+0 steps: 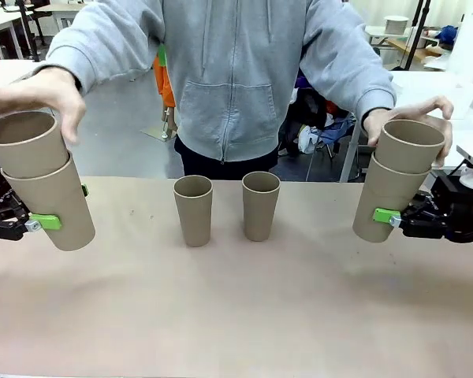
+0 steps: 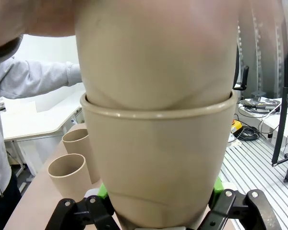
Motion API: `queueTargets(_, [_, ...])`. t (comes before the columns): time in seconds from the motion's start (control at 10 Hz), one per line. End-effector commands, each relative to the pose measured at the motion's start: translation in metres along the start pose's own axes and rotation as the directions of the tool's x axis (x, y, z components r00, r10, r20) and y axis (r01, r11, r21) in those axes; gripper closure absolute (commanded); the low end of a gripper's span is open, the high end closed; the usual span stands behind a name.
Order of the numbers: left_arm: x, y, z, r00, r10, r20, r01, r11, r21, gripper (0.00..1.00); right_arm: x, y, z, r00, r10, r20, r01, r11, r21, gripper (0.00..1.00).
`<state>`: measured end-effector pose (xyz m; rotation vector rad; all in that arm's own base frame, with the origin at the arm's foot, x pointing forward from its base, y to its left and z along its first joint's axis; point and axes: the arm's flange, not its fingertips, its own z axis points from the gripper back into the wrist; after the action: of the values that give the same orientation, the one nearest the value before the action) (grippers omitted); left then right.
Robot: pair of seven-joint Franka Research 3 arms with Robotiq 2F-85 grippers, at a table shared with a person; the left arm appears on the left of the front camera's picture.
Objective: Stack the cups and store them in the basket.
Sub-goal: Place the stack of Reusable plastic cups into the Pantry Basket.
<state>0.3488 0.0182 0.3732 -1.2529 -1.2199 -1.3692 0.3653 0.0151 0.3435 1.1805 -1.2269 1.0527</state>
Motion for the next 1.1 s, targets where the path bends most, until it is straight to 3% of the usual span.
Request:
queueTargets(0.0, [0.0028,-0.0008,0.0015,1.0,-0.007,0.003,0.007,1.0,0.005,0.15,0.0039,0.0001,0.0004,1.0,0.01,0.003,-0.01,1.0,-0.003,0.17])
queueTargets(1.0, [0.0028,-0.0008,0.0015,1.0,-0.007,0.003,0.007,1.0,0.005,0.15,0.0039,0.0001,0.0004,1.0,0.01,0.003,-0.01,1.0,-0.003,0.17])
